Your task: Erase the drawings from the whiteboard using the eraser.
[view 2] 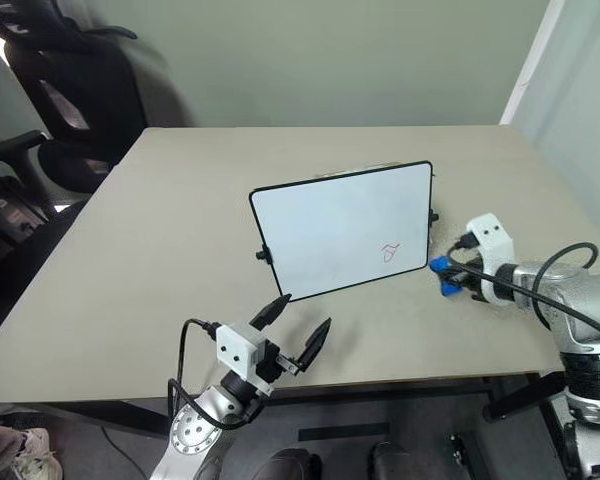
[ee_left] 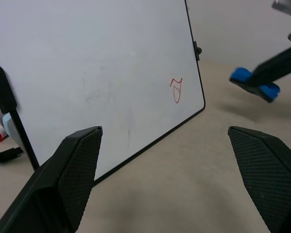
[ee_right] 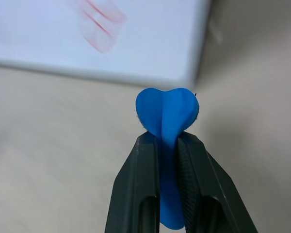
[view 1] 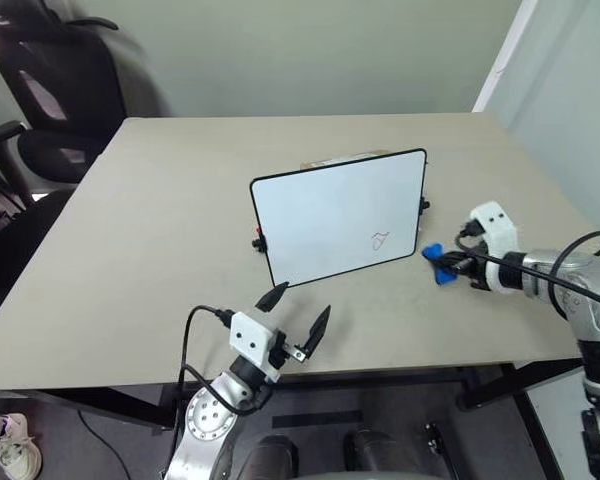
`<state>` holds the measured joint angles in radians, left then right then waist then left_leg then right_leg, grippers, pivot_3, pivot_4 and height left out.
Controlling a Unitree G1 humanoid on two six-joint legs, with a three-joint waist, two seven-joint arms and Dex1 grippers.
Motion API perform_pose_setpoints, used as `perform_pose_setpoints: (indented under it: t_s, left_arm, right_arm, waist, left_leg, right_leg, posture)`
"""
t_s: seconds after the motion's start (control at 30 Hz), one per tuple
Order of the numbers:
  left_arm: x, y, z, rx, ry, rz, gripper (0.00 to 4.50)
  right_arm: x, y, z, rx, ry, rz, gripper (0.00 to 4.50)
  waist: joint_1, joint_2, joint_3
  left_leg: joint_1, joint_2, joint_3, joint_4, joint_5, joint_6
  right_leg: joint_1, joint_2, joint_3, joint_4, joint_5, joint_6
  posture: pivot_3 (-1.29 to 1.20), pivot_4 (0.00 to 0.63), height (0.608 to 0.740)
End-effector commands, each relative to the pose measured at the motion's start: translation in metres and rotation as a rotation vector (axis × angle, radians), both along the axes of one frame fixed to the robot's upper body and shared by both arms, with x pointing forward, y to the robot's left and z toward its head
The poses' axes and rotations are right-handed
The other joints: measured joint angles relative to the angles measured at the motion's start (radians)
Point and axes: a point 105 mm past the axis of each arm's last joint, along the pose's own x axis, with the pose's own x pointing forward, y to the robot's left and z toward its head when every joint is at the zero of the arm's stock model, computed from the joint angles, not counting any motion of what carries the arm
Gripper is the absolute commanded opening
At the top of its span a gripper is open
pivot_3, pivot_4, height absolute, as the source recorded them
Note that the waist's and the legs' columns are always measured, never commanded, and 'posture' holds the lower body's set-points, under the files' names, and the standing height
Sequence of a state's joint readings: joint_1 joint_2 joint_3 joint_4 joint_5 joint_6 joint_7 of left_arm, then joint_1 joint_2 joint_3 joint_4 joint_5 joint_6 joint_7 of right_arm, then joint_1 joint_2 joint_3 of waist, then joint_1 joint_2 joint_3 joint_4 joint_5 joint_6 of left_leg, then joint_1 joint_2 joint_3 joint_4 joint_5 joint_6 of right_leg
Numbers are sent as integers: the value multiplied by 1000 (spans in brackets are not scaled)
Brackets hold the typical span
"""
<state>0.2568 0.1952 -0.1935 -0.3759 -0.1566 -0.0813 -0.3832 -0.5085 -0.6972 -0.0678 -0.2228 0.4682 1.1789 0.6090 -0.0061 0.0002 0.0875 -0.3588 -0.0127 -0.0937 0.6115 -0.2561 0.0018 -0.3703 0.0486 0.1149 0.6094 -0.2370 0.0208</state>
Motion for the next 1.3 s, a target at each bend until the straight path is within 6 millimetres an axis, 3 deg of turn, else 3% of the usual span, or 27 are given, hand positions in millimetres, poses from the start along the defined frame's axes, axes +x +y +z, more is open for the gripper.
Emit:
perform_pose_setpoints:
  t_s: [0.03,0.13,0.27,0.37,0.63,0.77,1.3]
  left_arm:
    - [1,2,14,-2,-56,-1,4500]
    - [3,3,14,5,-60,-1,4500]
    - [5,4,14,10,-63,-2,4500]
    - [6,5,14,11,-64,1,4500]
    - [7,6,16,2,-67,20,4500]
    - [6,7,17,-1,-70,26,4500]
    - [6,8,17,-1,-68,22,4500]
  right_arm:
    - [8,21,18,33,-89,20,222]
    - [23,34,17,51,-110,15,222]
    - [52,37,10,100,-124,-62,222]
    - [63,40,-1,96,-106,-88,222]
    - [66,45,-25,53,-43,-87,222]
    - [64,53,-28,60,-35,-65,222]
    - [69,83,33,121,-220,27,222]
  waist:
    - [0,0,1]
    - [1,1,1]
    - [5,2,1]
    - [7,2,0]
    - [-9,2,5]
    - [-11,2,6]
    - [-21,2,6]
  left_leg:
    - [0,0,0,0,0,0]
    - [3,0,0,0,0,1]
    - [2,0,0,0,0,1]
    - [1,0,0,0,-1,1]
    - [0,1,0,-1,-9,-8]
    - [-1,1,0,0,-7,-6]
    - [-4,1,0,0,-3,-1]
  right_leg:
    - [0,0,0,0,0,0]
    - [-4,0,0,0,0,0]
    - [-5,0,0,0,2,-3]
    - [-7,0,0,0,8,-6]
    - [-7,0,0,0,10,-9]
    - [-13,0,-1,0,12,-11]
    - [-20,0,-1,0,20,-11]
  posture:
    - [0,150,736]
    - [0,150,736]
    - [0,150,736]
    - [0,150,736]
    - [0,150,736]
    - [0,150,736]
    - [0,150,736]
